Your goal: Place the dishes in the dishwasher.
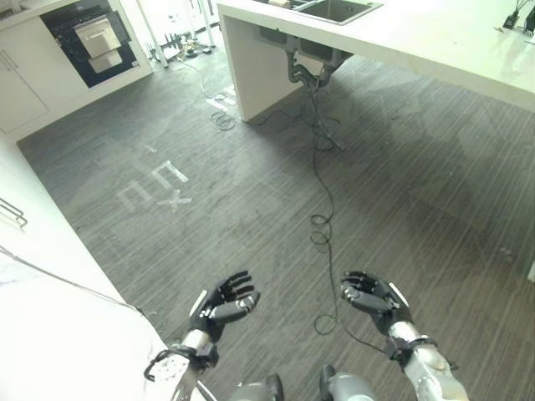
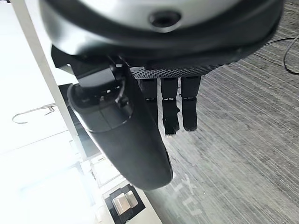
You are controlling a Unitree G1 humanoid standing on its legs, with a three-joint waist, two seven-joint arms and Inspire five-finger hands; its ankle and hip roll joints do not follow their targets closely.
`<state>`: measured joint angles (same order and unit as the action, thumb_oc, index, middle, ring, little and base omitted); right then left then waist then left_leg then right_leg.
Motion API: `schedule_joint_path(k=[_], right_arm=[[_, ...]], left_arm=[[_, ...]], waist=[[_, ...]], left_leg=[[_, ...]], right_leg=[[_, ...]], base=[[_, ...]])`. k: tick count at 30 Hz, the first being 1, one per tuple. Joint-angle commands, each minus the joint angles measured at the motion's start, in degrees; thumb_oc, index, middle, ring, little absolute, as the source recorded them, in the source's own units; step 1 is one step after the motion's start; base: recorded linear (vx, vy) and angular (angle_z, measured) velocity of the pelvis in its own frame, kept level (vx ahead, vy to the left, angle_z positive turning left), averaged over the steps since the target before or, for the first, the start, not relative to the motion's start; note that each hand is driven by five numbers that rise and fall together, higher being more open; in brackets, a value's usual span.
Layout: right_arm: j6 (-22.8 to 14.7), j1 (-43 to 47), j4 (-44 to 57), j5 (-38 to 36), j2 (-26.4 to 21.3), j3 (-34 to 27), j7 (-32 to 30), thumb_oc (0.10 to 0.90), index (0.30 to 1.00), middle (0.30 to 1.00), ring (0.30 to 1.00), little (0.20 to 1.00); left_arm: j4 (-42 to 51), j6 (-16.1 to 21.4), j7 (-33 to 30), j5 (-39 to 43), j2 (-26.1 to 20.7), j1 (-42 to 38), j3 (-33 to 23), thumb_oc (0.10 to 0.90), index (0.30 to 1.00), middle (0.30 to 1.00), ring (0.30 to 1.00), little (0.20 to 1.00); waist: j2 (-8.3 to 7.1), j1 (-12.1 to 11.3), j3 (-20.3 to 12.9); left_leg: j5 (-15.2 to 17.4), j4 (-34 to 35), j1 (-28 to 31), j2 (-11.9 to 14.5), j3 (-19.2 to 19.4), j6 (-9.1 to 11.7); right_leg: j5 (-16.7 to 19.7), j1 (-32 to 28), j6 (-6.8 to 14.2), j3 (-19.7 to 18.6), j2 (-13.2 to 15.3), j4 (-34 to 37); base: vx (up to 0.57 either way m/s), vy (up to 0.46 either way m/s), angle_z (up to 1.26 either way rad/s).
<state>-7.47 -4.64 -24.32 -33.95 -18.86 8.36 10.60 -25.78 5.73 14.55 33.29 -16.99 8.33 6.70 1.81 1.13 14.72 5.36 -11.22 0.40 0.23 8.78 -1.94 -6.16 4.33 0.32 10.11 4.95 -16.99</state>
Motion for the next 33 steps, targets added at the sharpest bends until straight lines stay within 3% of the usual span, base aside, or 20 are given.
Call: schedule_joint_path(k=[1, 7, 11, 19, 27, 28, 29, 31, 33], right_arm=[[-3.21, 1.52, 1.57, -2.76, -1.15, -0.6, 1.23, 0.8, 0.9, 0.9, 0.9, 0.9], [-1.92, 1.45, -2.54, -2.2, -0.97, 0.04, 1.27, 0.8, 0.9, 0.9, 0.9, 0.9], [-1.94, 1.72, -4.84, -3.05, -0.41, 0.74, -0.06, 0.8, 0.9, 0.9, 0.9, 0.9], [-1.51, 1.09, -6.07, -1.78, -0.25, 1.3, 1.46, 0.8, 0.9, 0.9, 0.9, 0.9], [-2.3, 1.74, -7.37, -5.41, -0.53, 0.85, 0.63, 0.8, 0.9, 0.9, 0.9, 0.9], [-2.17, 1.79, -7.34, -5.86, -0.59, 0.56, 0.58, 0.8, 0.9, 0.9, 0.9, 0.9], [-2.08, 2.19, -6.95, -4.29, -1.37, 0.3, 1.32, 0.8, 0.9, 0.9, 0.9, 0.9], [-2.34, 2.22, -6.77, -3.47, -2.24, 0.31, 1.85, 0.8, 0.9, 0.9, 0.9, 0.9], [-2.89, 2.43, -7.63, -3.33, -2.83, 0.16, 2.29, 0.8, 0.9, 0.9, 0.9, 0.9]], left_arm=[[1.15, 2.06, 2.17, -0.03, -2.07, -1.62, 0.51, 0.8, 0.9, 0.9, 0.9, 0.9], [-4.13, 3.01, 1.42, 0.73, -0.43, -1.68, 0.46, 0.8, 0.9, 0.9, 0.9, 0.9], [-5.55, 4.2, -3.51, -2.83, 0.42, -2.14, 0.43, 0.8, 0.9, 0.9, 0.9, 0.9], [-5.62, 5.48, -6.02, -6.73, 0.11, -1.98, 0.41, 0.8, 0.9, 0.9, 0.9, 0.9], [-6.45, 5.68, -6.75, -6.47, -0.31, -3.51, 0.89, 0.8, 0.9, 0.9, 0.9, 0.9], [-6.62, 6.06, -6.89, -6.13, -0.24, -3.53, 0.86, 0.8, 0.9, 0.9, 0.9, 0.9], [-6.56, 6.78, -7.13, -5.17, -0.14, -3.68, 0.33, 0.8, 0.9, 0.9, 0.9, 0.9], [-6.34, 6.98, -6.88, -4.94, -0.07, -3.82, -0.33, 0.8, 0.9, 0.9, 0.9, 0.9], [-6.66, 7.18, -6.45, -4.85, -0.02, -3.78, -0.69, 0.8, 0.9, 0.9, 0.9, 0.9]], waist=[[-0.74, -1.03, -3.15], [-1.07, -1.11, -3.28], [-1.16, -1.43, -3.13], [-1.22, -1.13, -2.9], [-0.87, -0.23, -1.57], [-1.11, -0.13, -1.32], [-3.11, -0.48, -0.02], [-4.13, -1.09, 1.9], [-3.92, -1.55, 2.91]], left_leg=[[8.64, -5.97, -2.75, 1.97, -1.02, 2.58], [8.84, -5.97, -2.65, 1.9, -1.28, 2.72], [8.75, -5.97, -2.79, 1.8, -1.55, 2.74], [8.69, -5.97, -2.53, 2.05, -1.47, 2.81], [7.76, -5.97, -1.24, 2.93, -1.67, 2.97], [7.64, -5.97, -0.3, 2.44, -1.85, 2.73], [5.19, -5.97, 2.51, -0.2, -1.95, 1.44], [1.28, -20.67, -5.13, -1.04, -3.41, 2.42], [-0.56, -29.32, -10.86, -1.75, -3.17, 3.17]], right_leg=[[-5.78, -2.25, 5.2, 1.95, 2.12, -0.2], [-5.99, -2.49, 5.25, 1.74, 1.74, -0.2], [-6.01, -2.48, 5.15, 1.91, 1.67, -0.2], [-6.29, -2.94, 4.78, 1.85, 1.13, -0.2], [-6.78, -3.81, 2.84, 1.91, -0.2, -0.2], [-6.83, -4.02, 2.44, 1.33, -0.35, -0.2], [-6.44, -4.56, 1.11, -1.36, 0.43, -0.2], [-5.9, -5.08, -0.3, -3.5, 0.07, -0.2], [-5.63, -5.53, -1.09, -4.56, -0.98, -0.2]], base=[[0.0, -0.01, 0.04], [0.03, -0.039, 0.08], [0.02, -0.041, 0.09], [0.03, -0.028, 0.01], [0.04, -0.092, 0.06], [0.23, -0.16, -0.02], [0.23, -0.184, -0.07], [0.16, -0.173, -0.17], [0.13, -0.107, 0.06]])
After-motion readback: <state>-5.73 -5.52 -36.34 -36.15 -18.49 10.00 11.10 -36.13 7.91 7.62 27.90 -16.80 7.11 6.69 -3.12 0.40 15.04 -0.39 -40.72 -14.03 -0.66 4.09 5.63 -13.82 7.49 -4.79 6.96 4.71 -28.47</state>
